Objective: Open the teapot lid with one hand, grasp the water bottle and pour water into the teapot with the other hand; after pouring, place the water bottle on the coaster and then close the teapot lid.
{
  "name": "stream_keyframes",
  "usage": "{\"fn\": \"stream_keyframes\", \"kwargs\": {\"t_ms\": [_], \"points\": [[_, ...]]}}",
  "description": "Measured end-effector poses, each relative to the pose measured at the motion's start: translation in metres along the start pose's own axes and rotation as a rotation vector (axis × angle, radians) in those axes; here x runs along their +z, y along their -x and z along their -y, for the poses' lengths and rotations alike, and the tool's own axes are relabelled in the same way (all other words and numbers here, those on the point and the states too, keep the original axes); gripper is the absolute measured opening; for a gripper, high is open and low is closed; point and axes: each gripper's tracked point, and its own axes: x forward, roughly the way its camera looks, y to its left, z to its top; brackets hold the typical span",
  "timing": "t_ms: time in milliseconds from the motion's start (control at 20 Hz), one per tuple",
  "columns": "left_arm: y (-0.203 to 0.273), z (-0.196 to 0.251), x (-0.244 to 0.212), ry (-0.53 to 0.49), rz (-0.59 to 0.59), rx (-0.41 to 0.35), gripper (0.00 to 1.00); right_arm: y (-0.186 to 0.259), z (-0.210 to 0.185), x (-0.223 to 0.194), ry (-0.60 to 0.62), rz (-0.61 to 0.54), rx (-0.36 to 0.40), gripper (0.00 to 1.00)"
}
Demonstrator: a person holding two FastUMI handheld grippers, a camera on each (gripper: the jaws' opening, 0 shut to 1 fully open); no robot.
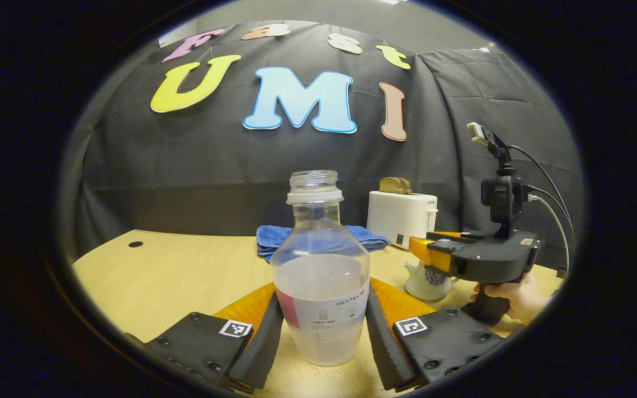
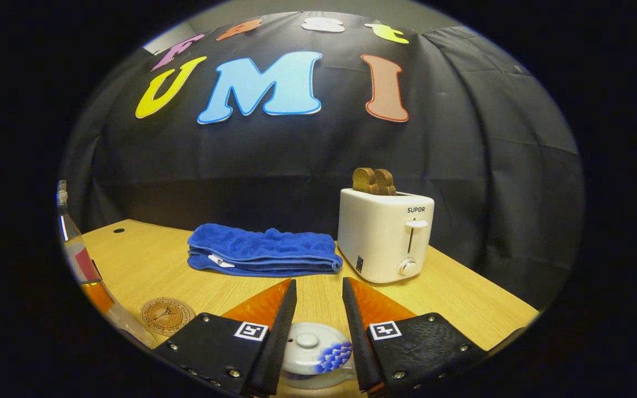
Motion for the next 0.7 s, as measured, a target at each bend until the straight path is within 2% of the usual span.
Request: {"fn": "stream_keyframes", "kwargs": {"t_ms": [500,550,600,650,700], "points": [[0.002,0.0,0.004,-0.004,0.01,0.003,0.85,0.003,-0.01,-0.003,0.073,-0.022,0.005,0.52],[0.002,0.0,0.003,-0.003,0.009,0.0,0.85,0.002,0.0,-0.003,0.075,-0.019,-0.048,0.52],[0.001,0.0,0.003,-0.002,0.01,0.0,0.85,0.0,0.001,-0.004,0.074,-0.023,-0.043,0.14],[0.002,0.0,0.003,-0.002,0.01,-0.001,0.85,-0.001,-0.001,-0.004,0.066,-0.025,-0.039,0.2],[0.003,0.0,0.005,-0.002,0.012,0.0,0.85,-0.002,-0.002,-0.004,0.058,-0.028,-0.034,0.19]]}}
